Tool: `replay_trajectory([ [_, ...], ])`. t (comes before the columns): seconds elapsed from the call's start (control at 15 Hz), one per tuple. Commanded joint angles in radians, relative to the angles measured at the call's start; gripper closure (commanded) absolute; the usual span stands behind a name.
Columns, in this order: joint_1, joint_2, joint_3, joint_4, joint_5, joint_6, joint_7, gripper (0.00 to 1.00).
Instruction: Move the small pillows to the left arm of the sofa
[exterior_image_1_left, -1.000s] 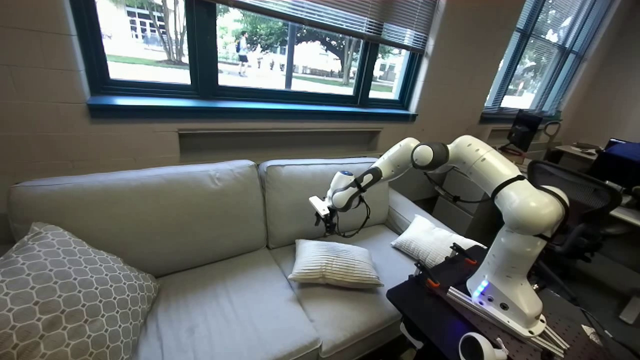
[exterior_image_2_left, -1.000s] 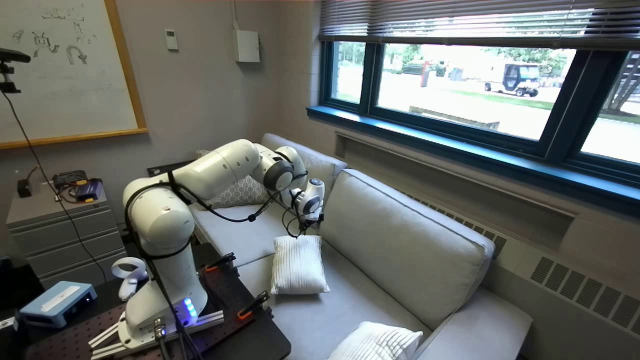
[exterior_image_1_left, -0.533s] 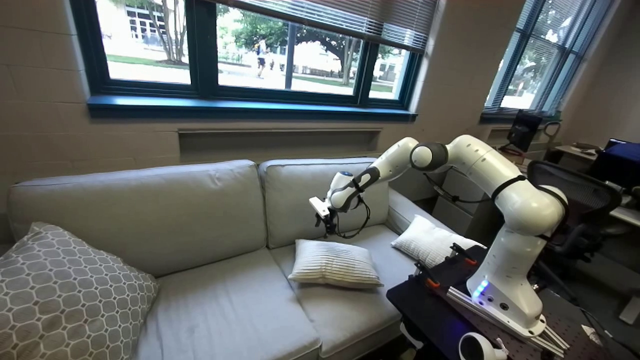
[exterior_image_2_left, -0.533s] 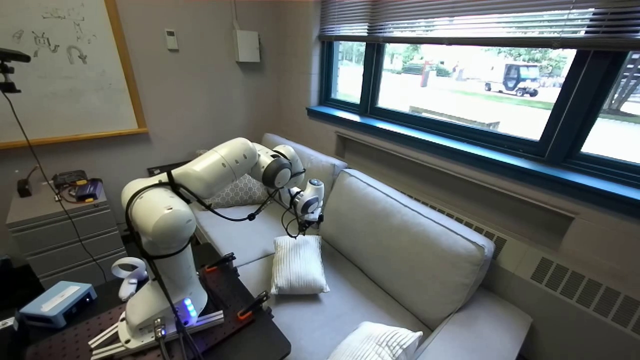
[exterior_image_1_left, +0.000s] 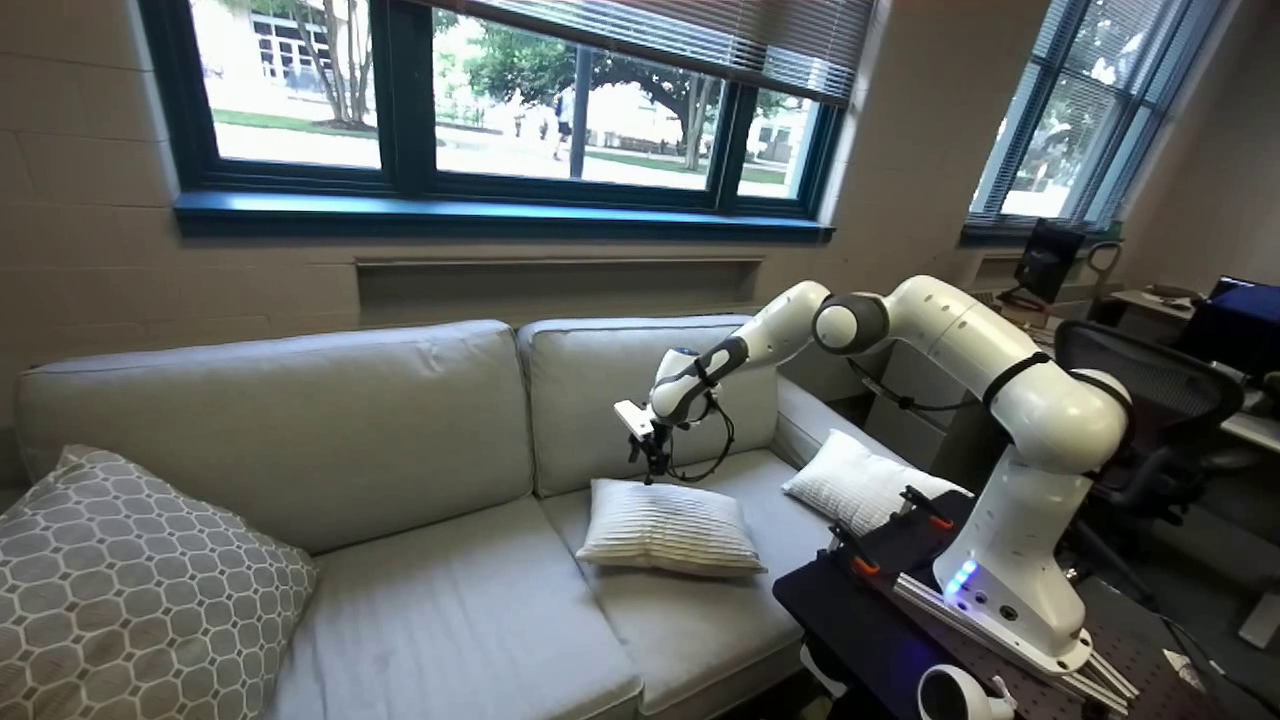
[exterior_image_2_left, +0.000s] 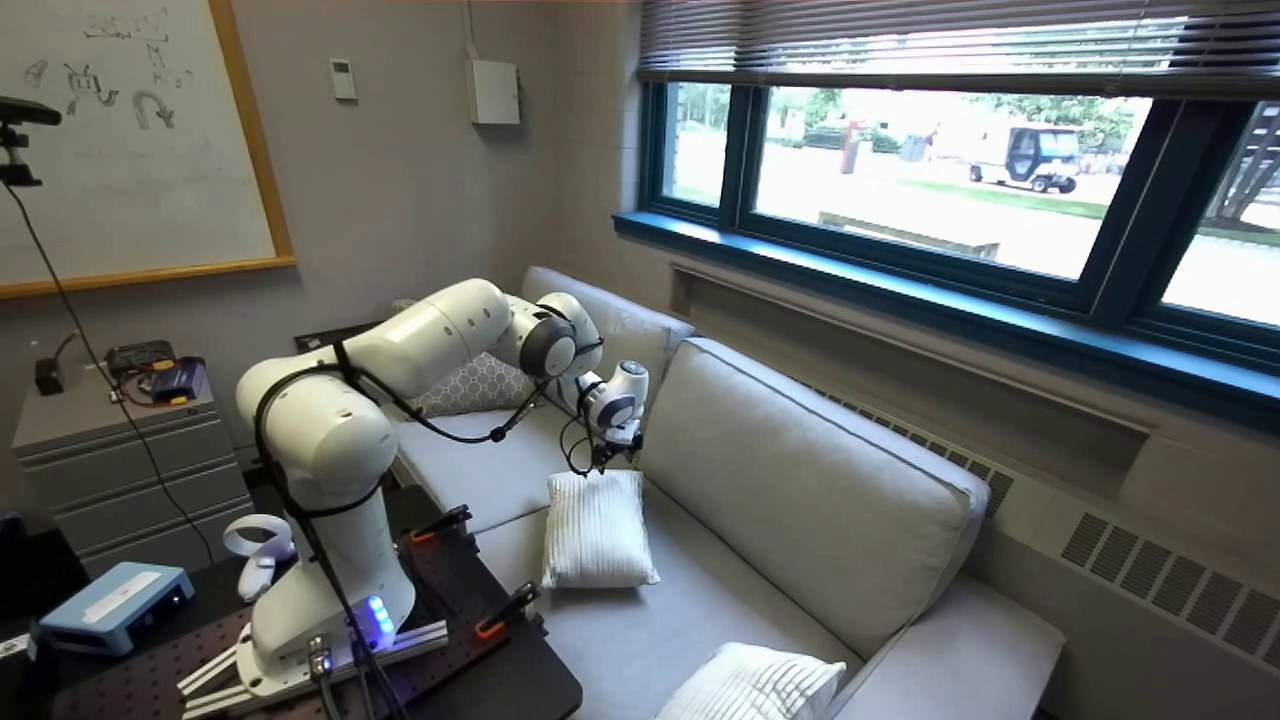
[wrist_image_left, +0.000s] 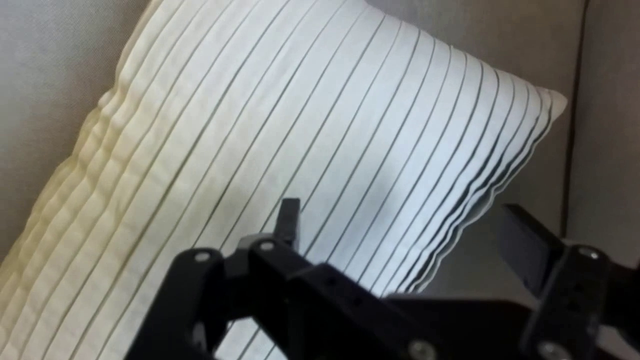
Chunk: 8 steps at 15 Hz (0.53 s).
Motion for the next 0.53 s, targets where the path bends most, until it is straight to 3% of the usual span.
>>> replay_trajectory([
  [0.0,0.066,0.087,-0.033,0.174,0.064,-0.092,0.04,0.0],
  [0.07,0.077,0.125,-0.035,0.235,0.039,-0.112,0.102,0.0],
  [0.47,0.208,0.304,-0.203,0.509,0.036,-0.269,0.528,0.0],
])
